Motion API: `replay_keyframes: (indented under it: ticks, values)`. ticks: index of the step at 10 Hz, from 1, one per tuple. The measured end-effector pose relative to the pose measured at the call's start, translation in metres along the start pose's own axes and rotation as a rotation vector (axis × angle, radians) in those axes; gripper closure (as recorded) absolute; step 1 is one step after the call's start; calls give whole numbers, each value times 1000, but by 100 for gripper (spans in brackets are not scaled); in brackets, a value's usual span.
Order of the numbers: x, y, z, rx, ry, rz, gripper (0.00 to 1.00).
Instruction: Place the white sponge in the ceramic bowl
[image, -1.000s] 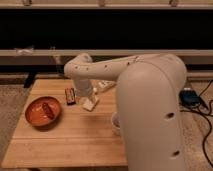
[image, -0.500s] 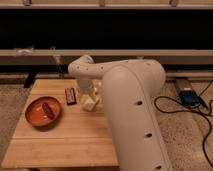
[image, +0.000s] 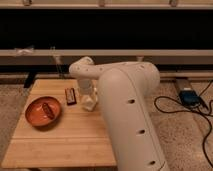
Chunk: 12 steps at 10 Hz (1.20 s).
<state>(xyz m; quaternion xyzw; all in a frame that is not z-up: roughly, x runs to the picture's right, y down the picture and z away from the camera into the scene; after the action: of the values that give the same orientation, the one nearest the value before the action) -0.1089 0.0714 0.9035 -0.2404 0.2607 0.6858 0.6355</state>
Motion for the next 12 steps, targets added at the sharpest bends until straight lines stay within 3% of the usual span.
replay_keyframes:
  ticks: [4, 12]
  values:
    - [-7, -12, 8, 1, -1, 34, 35]
    - [-24, -20, 25, -48, 19, 47, 35]
